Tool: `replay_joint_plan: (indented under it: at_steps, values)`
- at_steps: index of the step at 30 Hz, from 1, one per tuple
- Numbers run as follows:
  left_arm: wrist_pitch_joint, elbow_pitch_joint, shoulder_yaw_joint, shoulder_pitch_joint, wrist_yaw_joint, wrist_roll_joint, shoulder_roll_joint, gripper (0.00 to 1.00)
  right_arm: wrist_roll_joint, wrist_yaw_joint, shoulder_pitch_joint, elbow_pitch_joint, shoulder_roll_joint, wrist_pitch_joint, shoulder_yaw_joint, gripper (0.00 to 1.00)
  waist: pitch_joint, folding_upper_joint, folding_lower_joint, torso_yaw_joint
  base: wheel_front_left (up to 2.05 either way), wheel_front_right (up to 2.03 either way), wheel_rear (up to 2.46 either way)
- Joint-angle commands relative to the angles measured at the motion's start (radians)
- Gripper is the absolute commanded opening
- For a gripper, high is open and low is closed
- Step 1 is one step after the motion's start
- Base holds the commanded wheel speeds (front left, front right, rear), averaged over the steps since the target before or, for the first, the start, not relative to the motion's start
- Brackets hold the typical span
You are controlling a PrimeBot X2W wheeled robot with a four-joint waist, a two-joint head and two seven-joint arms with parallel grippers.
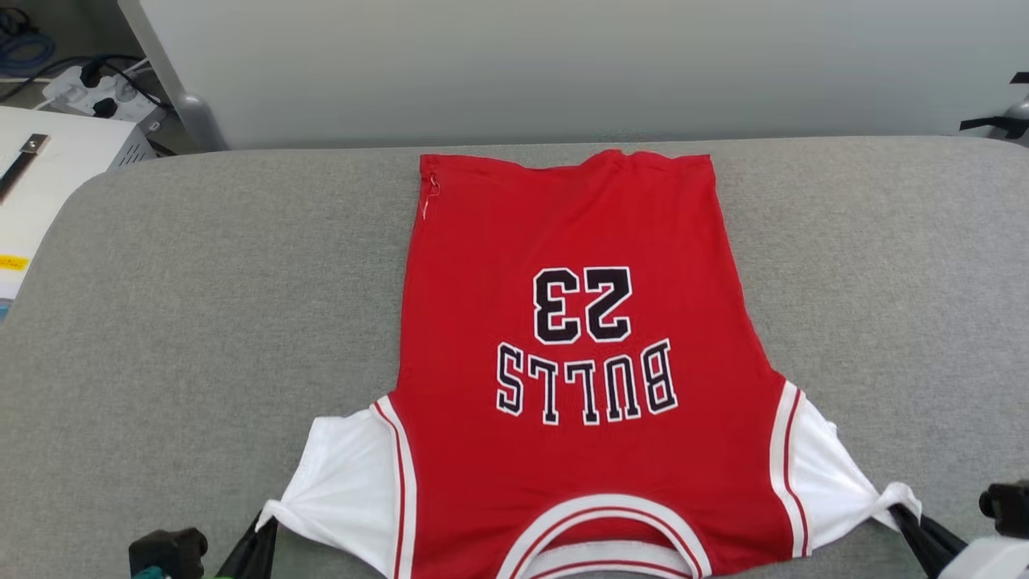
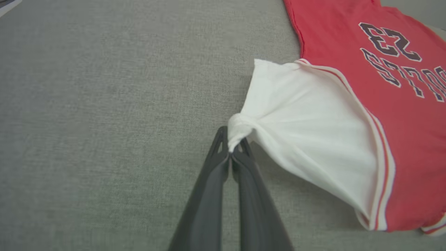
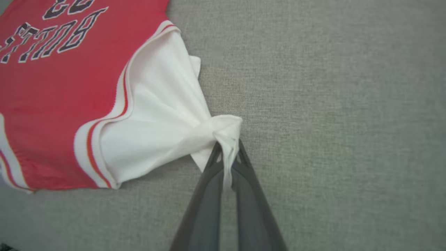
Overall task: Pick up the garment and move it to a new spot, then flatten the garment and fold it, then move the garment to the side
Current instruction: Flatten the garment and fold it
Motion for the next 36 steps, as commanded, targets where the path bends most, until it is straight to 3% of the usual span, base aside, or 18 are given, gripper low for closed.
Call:
replay_joint_plan:
  at_steps: [1,7,8,9,10,18,24,29,36]
  values:
    - [-0.006,0.005,0.015,0.026,0.010,-0.003,0.001,0.00,-0.014,-0.002,0.044,-0.007,-0.009,0.014,-0.026,0.00,-0.003,0.0000,0.0001,0.003,0.00,0.00,0.00]
    - [-0.006,0.004,0.018,0.034,0.002,0.017,-0.018,0.00,-0.067,-0.002,0.121,-0.064,0.031,0.053,-0.131,0.00,0.004,0.0000,0.0001,0.003,0.00,0.00,0.00]
    - [-0.006,0.002,0.019,0.030,-0.001,0.020,-0.021,0.00,-0.075,-0.002,0.123,-0.072,0.040,0.056,-0.152,0.08,0.006,0.0000,0.0001,0.003,0.00,0.00,0.00]
    - [-0.006,-0.002,0.022,0.023,-0.004,0.025,-0.027,0.00,-0.085,-0.002,0.126,-0.084,0.051,0.065,-0.174,0.41,0.008,0.0000,0.0001,0.004,0.00,0.00,0.00]
    - [-0.006,-0.006,0.026,0.017,-0.007,0.027,-0.033,0.00,-0.092,-0.002,0.127,-0.094,0.060,0.071,-0.193,0.99,0.009,0.0000,0.0001,0.005,0.00,0.00,0.00]
    - [-0.006,-0.058,0.048,-0.032,-0.017,0.083,-0.081,0.00,-0.160,-0.002,0.096,-0.275,0.071,0.122,-0.398,1.00,0.034,0.0000,0.0001,0.022,0.00,0.00,0.00]
    - [-0.006,-0.114,0.074,-0.052,-0.015,0.145,-0.118,0.00,-0.223,-0.002,-0.079,-0.456,0.041,0.241,-0.543,1.00,0.091,0.0000,0.0001,0.060,0.00,0.00,0.00]
    - [-0.006,-0.161,0.086,-0.098,-0.022,0.197,-0.155,0.00,-0.237,-0.002,-0.319,-0.523,0.034,0.460,-0.557,1.00,0.184,0.0000,0.0001,0.117,0.00,0.00,0.00]
    - [-0.006,-0.210,0.095,-0.157,-0.047,0.261,-0.222,0.00,-0.211,-0.002,-0.668,-0.389,-0.043,0.886,-0.424,1.00,0.327,0.0000,0.0001,0.198,0.00,0.00,0.00]
